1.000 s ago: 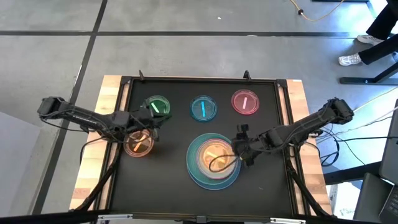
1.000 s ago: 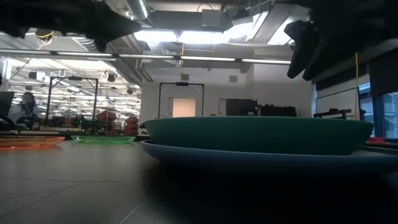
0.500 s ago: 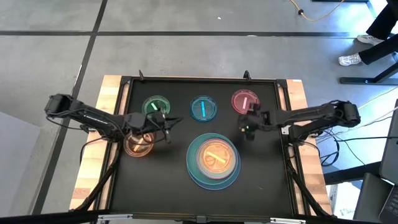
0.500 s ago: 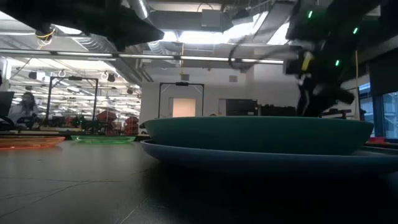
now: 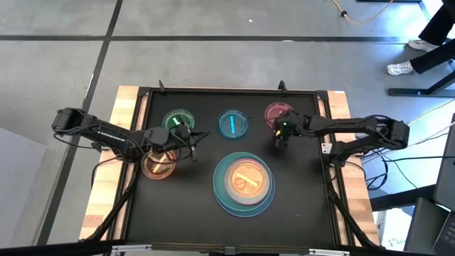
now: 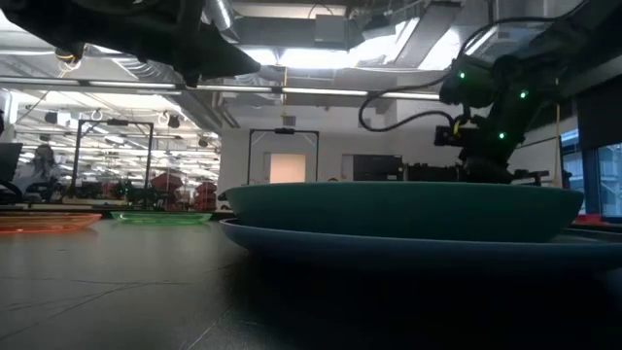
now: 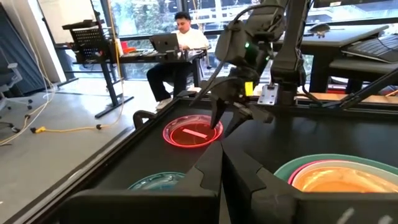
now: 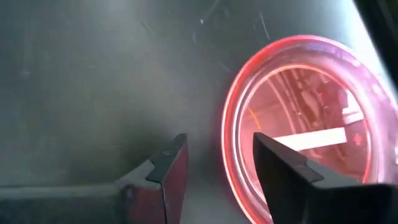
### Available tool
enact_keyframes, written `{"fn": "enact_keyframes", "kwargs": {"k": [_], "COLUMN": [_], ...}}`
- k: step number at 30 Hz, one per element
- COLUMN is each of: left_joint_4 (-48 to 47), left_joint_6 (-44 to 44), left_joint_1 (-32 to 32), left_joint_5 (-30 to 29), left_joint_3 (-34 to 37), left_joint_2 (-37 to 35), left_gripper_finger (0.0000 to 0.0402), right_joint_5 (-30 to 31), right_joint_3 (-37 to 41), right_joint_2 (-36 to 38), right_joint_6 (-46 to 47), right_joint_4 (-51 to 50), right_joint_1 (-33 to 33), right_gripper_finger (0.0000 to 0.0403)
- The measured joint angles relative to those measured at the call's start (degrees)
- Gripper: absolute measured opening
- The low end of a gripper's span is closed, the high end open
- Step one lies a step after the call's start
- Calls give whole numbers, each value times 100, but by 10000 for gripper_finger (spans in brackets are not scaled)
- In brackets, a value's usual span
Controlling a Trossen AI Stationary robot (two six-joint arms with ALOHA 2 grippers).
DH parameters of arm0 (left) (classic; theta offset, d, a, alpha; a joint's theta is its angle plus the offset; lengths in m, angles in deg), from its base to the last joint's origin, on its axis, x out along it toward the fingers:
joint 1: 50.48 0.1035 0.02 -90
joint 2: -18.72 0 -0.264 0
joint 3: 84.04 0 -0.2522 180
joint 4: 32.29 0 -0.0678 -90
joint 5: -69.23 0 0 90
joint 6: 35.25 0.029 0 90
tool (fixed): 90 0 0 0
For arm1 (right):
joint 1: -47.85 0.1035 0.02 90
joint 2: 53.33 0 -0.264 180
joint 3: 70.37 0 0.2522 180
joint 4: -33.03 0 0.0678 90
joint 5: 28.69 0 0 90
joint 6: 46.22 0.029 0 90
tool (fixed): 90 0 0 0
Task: Stack plastic plates
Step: Stack the pink transparent plate on top of the orange transparent plate
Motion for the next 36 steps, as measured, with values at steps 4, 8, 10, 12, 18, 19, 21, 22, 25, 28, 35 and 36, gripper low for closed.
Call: {"fn": "enact_keyframes", "kwargs": {"k": [4, 8, 10, 12, 18, 19, 21, 22, 25, 28, 35, 36], "left_joint_4": [2, 0, 2, 0, 2, 3, 2, 4, 2, 2, 4, 2], "left_joint_6": [-2, -3, -4, -2, -1, -2, 0, 0, 1, 2, 3, 4], "left_joint_1": [0, 0, 0, 0, 0, 0, 0, 0, 0, 0, 0, 0], "left_joint_5": [1, 1, 1, -1, -1, -1, -1, -1, -1, -1, -2, -4], "left_joint_3": [0, 0, 0, 0, 0, 0, 0, 0, 0, 0, 2, 2], "left_joint_2": [0, 0, 0, 0, 0, 0, 0, 0, 0, 0, 0, 0], "left_gripper_finger": [2, 2, 2, 2, 2, 2, 2, 2, 2, 2, 2, 2], "right_joint_5": [-316, -13, 210, 240, 186, 186, 187, 188, 187, 186, 190, 192], "right_joint_3": [165, 219, 217, 217, 217, 217, 217, 217, 217, 217, 54, -8], "right_joint_2": [-269, -554, -644, -704, -720, -720, -718, -720, -717, -703, -247, -164], "right_joint_6": [-203, -527, -623, -703, -711, -711, -716, -722, -735, -735, -627, -571], "right_joint_4": [625, 906, 970, 1014, 1006, 1001, 1001, 1003, 1020, 1014, 753, 691], "right_joint_1": [-218, -306, -309, -298, -295, -295, -295, -295, -293, -287, 349, 490], "right_gripper_finger": [170, 169, 163, 149, 73, 58, 27, 14, 10, 16, 5, 6]}}
